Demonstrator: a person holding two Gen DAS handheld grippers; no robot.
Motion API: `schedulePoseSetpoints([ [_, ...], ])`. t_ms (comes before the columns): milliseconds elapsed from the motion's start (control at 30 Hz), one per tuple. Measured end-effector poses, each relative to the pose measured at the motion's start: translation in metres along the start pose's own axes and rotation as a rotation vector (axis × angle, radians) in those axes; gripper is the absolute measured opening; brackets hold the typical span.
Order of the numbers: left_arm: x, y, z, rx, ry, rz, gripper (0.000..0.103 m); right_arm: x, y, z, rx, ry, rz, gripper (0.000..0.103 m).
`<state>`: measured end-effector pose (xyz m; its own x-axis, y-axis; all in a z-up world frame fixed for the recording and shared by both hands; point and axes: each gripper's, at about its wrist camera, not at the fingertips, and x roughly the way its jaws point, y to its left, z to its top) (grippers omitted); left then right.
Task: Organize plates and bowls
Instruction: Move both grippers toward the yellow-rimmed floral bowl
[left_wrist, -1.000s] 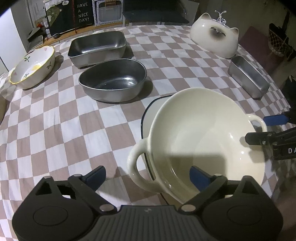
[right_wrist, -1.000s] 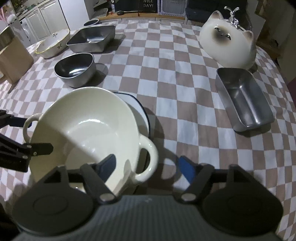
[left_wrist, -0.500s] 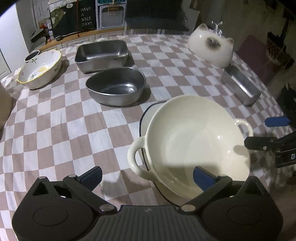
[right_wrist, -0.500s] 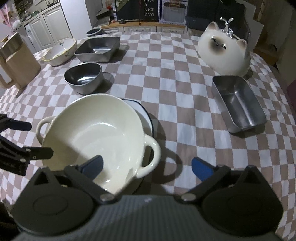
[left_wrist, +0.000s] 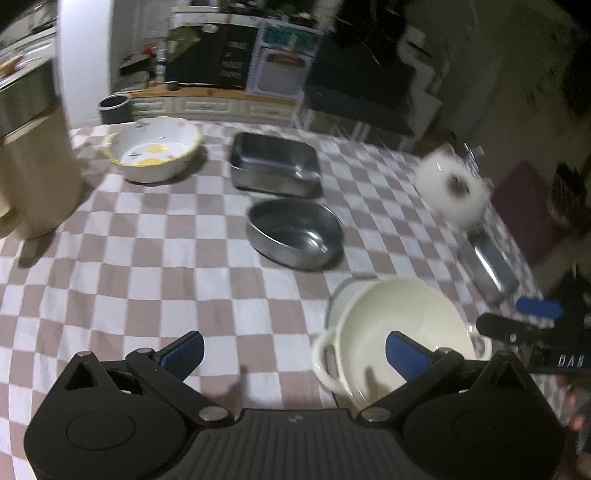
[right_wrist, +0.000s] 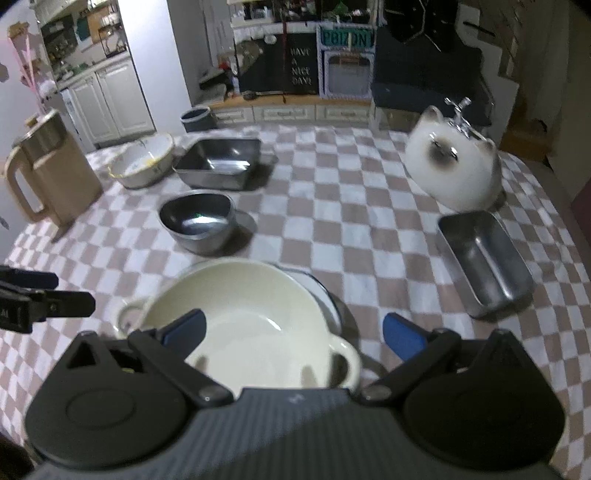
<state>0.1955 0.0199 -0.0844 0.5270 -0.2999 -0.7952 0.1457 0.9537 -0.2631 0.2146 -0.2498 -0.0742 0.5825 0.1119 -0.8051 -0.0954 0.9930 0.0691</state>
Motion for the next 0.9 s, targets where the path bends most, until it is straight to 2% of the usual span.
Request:
schedulePoseSetpoints([
  [200,-0.016,0.032,0.01,-0.115,-0.084,0.041,0.103,0.004,0.023,0.018,-0.003,-0.065,0.04,0.102],
  [400,-0.025,0.068,0.021,-0.301,-0.208,0.089,0.103,0.014,0.047,0.04,-0.014,-0.147,0.081,0.102],
  [667,-0.008,0.097,0.039,-0.456,-0.308,0.12,0.101,0.04,0.077,0.078,-0.047,-0.226,0.118,0.102],
  [767,0.003,0.102,0.047,-0.508,-0.336,0.112,0.088,0.052,0.085,0.095,-0.037,-0.243,0.124,0.1],
  [900,0.017,0.103,0.062,-0.532,-0.367,0.115,0.077,0.067,0.093,0.121,-0.007,-0.258,0.173,0.087],
])
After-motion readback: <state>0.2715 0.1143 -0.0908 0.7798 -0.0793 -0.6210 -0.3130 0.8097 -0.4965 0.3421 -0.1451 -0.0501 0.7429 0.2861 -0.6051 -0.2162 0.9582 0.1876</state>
